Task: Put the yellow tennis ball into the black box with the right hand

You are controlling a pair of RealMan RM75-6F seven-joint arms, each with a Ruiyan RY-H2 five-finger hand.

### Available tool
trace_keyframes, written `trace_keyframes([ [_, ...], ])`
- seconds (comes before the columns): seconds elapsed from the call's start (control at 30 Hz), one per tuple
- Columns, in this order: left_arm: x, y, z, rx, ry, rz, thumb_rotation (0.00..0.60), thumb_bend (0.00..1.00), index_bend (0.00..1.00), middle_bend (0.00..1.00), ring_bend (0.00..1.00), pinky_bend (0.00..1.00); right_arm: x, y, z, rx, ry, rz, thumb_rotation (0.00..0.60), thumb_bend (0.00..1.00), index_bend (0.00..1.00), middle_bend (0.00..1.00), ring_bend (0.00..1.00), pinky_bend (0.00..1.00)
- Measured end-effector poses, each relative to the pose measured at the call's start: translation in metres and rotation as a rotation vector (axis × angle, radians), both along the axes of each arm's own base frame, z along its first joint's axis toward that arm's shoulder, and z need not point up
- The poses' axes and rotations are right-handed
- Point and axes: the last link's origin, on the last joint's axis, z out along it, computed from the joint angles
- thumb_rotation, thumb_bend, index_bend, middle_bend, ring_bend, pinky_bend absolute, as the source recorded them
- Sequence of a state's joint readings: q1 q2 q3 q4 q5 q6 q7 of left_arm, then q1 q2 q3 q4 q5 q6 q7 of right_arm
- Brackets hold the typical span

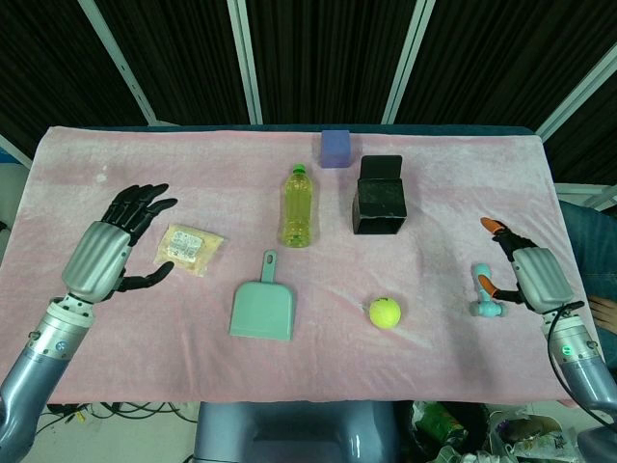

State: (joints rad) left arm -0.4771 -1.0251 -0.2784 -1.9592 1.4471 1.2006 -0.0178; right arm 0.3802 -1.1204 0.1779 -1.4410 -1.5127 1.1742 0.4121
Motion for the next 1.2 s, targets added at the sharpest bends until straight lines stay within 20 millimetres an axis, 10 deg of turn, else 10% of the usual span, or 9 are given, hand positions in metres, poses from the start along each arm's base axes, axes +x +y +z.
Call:
trace_keyframes([
  [0.43, 0.023, 0.009, -0.018, -0.037, -0.051, -0.049, 0.6, 0.27, 0.14, 0.05, 0.0, 0.0, 0.031, -0.009, -0.03, 0.171, -0.188, 0.07, 0.6, 0.27, 0.09, 0.11, 0.25, 0.29],
  [0.9, 0.012, -0.004, 0.006, 0.072, 0.065, -0.062, 0.6, 0.27, 0.14, 0.05, 0.0, 0.0, 0.028, -0.008, -0.034, 0.127, -0.076, 0.058, 0.6, 0.28, 0.09, 0.12, 0.25, 0.29],
  [1.2, -0.03, -0.048, 0.029, 0.127, 0.175, 0.055, 0.6, 0.27, 0.14, 0.05, 0.0, 0.0, 0.03, 0.014, -0.027, 0.072, 0.049, 0.062, 0.6, 0.7, 0.17, 0.22, 0.31, 0.34],
])
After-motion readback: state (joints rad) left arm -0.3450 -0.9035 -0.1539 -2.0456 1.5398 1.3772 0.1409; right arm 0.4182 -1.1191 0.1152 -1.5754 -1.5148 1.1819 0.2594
